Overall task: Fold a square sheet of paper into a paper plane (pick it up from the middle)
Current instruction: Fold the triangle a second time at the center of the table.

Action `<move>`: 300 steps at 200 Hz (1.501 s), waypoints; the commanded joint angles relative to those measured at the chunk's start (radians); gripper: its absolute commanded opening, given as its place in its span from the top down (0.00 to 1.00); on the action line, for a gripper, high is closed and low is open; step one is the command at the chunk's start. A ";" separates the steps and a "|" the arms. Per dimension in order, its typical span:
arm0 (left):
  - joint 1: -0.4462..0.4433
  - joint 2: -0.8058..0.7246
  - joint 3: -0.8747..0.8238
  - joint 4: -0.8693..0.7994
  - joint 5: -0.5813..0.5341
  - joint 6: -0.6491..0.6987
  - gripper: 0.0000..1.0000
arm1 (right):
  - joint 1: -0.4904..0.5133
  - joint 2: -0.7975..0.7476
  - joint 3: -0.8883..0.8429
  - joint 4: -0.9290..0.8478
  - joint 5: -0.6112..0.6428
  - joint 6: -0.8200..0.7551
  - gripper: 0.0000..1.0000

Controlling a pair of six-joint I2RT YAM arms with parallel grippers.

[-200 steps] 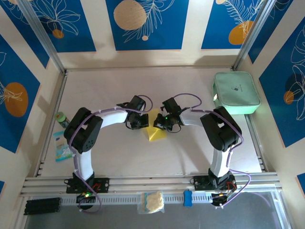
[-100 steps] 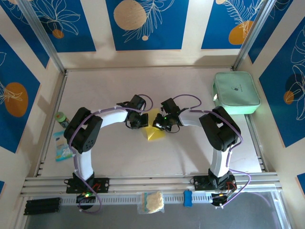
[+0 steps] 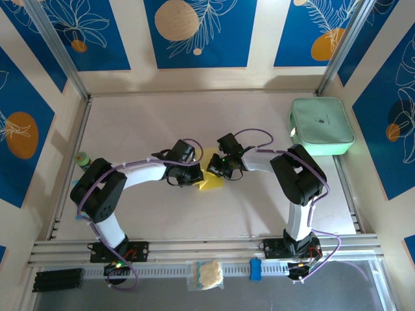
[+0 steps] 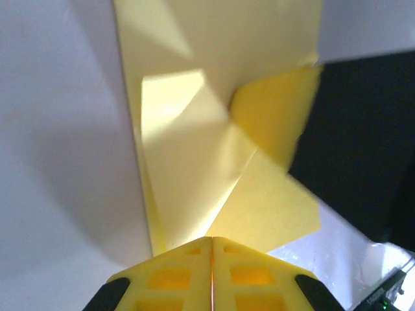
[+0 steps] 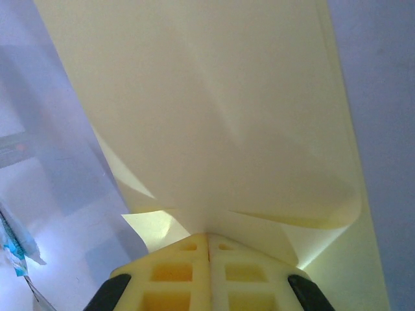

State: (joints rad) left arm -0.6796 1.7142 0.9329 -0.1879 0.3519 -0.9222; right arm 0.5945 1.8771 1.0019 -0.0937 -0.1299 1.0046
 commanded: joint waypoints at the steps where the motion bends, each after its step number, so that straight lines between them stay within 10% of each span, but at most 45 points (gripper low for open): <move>1: -0.010 0.008 -0.015 0.073 0.054 -0.063 0.91 | 0.008 0.088 -0.040 -0.152 0.098 0.017 0.98; 300: -0.010 0.047 -0.134 -0.078 0.039 0.032 0.93 | -0.010 0.103 -0.044 -0.183 0.101 -0.020 0.99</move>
State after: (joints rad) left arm -0.6830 1.7813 0.8898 -0.0872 0.4019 -0.9115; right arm 0.5930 1.8874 1.0145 -0.1009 -0.1318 1.0023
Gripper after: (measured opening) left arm 0.074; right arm 0.048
